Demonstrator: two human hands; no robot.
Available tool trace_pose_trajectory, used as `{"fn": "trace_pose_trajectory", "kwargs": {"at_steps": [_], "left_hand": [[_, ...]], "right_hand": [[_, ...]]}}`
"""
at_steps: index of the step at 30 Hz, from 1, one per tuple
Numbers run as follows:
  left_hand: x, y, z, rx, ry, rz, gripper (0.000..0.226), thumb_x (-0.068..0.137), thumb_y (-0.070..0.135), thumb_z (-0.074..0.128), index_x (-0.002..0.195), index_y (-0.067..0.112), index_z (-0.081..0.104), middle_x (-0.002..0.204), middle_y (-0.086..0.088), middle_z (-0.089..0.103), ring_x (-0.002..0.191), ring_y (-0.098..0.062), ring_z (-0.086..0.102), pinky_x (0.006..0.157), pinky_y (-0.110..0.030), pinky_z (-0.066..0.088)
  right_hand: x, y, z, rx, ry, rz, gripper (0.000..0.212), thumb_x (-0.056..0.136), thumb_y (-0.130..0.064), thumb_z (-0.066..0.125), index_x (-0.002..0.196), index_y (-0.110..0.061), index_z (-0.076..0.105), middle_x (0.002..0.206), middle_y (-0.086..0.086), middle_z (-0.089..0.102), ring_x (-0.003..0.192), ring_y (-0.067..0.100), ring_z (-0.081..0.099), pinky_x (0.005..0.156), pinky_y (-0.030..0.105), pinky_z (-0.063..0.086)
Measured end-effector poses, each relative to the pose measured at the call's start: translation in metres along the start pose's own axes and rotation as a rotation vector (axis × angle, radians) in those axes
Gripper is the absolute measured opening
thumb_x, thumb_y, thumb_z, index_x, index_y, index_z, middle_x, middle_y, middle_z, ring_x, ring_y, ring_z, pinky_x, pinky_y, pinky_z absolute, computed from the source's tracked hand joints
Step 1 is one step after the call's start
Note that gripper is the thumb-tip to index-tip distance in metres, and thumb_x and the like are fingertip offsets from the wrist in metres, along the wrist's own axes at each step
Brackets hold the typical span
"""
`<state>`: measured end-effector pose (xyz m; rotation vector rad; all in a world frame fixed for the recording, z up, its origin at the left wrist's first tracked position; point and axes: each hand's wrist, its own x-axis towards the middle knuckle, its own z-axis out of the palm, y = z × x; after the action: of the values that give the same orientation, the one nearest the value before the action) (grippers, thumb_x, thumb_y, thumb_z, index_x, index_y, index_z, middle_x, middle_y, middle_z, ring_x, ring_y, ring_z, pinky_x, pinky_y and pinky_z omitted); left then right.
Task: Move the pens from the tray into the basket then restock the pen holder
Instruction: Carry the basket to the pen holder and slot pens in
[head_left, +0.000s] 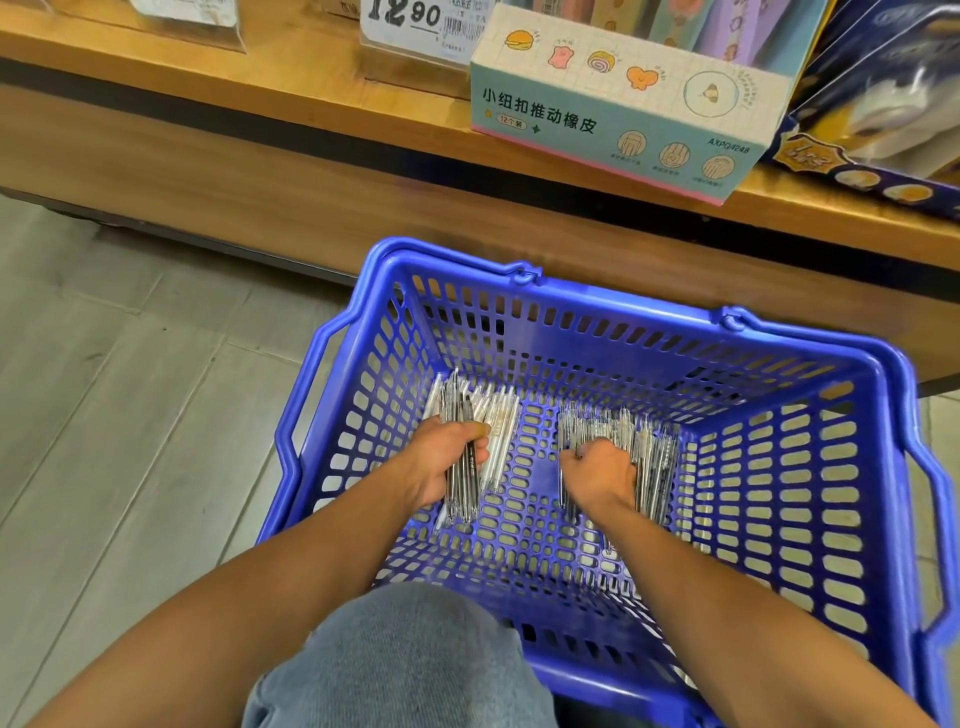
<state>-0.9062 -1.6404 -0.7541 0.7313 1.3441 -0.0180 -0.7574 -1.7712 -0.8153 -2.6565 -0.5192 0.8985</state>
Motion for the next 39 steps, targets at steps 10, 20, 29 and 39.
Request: {"fn": "trace_pose_trajectory", "kwargs": {"at_steps": [10, 20, 29, 39], "left_hand": [[-0.005, 0.003, 0.003, -0.024, -0.089, 0.006, 0.074, 0.085, 0.038, 0.072, 0.141, 0.001, 0.043, 0.109, -0.017, 0.069, 0.104, -0.031, 0.067, 0.093, -0.047, 0.054], [-0.006, 0.005, 0.008, -0.060, -0.016, 0.033, 0.073, 0.086, 0.020, 0.075, 0.146, 0.001, 0.038, 0.108, -0.015, 0.068, 0.085, -0.022, 0.069, 0.060, -0.032, 0.057], [-0.001, 0.004, 0.004, -0.065, -0.018, 0.006, 0.048, 0.092, 0.009, 0.068, 0.135, 0.000, 0.047, 0.088, -0.010, 0.066, 0.070, -0.017, 0.065, 0.056, -0.027, 0.056], [0.000, 0.002, 0.004, -0.106, -0.038, 0.018, 0.051, 0.089, 0.012, 0.070, 0.134, -0.001, 0.050, 0.095, -0.011, 0.067, 0.076, -0.018, 0.065, 0.064, -0.028, 0.058]], "right_hand": [[-0.030, -0.064, -0.005, 0.704, -0.448, -0.236, 0.013, 0.092, -0.020, 0.064, 0.095, -0.008, 0.067, 0.066, 0.004, 0.068, 0.052, 0.012, 0.061, 0.050, 0.020, 0.049], [-0.016, -0.048, -0.003, 0.694, -0.397, -0.077, 0.008, 0.092, -0.006, 0.062, 0.091, -0.006, 0.069, 0.082, 0.009, 0.072, 0.061, 0.014, 0.067, 0.059, 0.024, 0.056], [-0.002, 0.000, -0.001, -0.292, -0.154, -0.079, 0.020, 0.095, -0.023, 0.060, 0.093, -0.004, 0.062, 0.080, 0.009, 0.063, 0.069, 0.022, 0.061, 0.057, 0.030, 0.051], [-0.004, -0.022, 0.006, -0.027, -0.261, -0.170, 0.029, 0.097, -0.021, 0.054, 0.071, -0.010, 0.051, 0.068, -0.001, 0.055, 0.050, 0.016, 0.059, 0.049, 0.024, 0.051]]}}
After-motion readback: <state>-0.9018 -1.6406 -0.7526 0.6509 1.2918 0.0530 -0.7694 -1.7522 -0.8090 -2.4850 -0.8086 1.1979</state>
